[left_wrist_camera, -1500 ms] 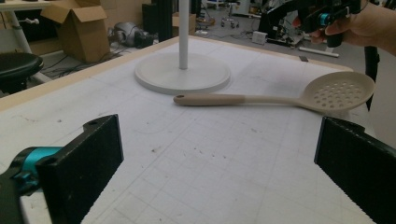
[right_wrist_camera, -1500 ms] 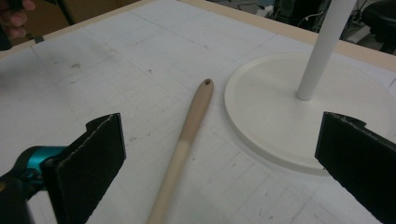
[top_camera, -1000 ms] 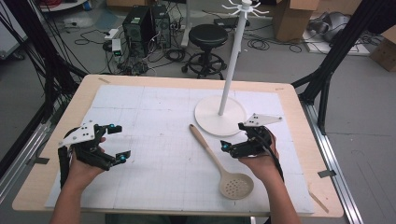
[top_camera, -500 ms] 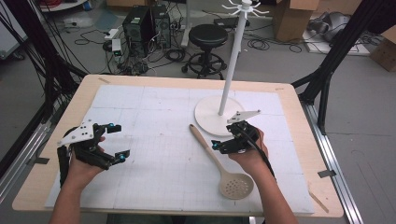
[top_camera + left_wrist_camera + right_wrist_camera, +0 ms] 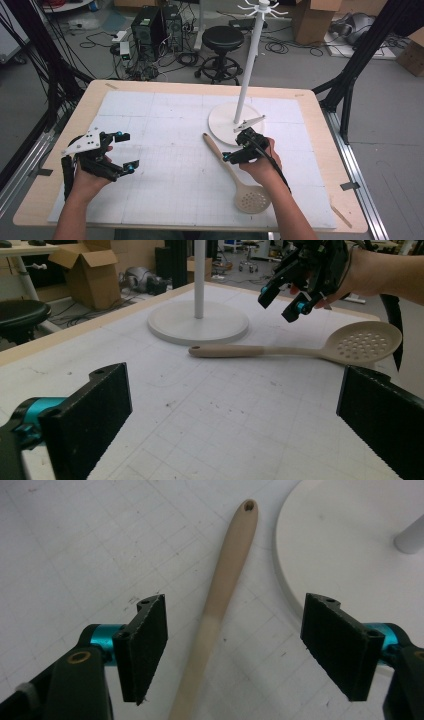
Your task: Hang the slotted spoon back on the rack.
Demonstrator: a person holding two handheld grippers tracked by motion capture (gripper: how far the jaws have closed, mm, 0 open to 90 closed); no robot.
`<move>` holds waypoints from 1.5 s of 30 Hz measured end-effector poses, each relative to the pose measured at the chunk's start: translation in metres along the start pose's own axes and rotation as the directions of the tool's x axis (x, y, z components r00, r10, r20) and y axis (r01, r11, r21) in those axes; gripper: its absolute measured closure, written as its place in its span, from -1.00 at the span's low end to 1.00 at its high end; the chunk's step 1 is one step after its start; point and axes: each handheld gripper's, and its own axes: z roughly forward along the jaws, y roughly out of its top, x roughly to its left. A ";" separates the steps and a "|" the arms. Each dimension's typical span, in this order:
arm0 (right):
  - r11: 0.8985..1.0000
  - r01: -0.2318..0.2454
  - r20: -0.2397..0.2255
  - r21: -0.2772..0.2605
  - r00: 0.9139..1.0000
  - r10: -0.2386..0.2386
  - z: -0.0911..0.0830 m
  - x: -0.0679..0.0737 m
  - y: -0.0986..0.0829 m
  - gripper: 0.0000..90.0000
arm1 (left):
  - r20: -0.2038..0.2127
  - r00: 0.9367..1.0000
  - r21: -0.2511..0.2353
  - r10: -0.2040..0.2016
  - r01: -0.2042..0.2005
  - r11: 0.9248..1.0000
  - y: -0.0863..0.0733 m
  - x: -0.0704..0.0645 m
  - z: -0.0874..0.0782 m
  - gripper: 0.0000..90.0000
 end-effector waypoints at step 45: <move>0.952 -0.013 -0.013 0.305 1.000 0.017 0.054 0.013 0.010 0.24 | 0.005 1.000 -0.004 0.003 -0.003 1.000 0.002 0.000 0.001 -0.96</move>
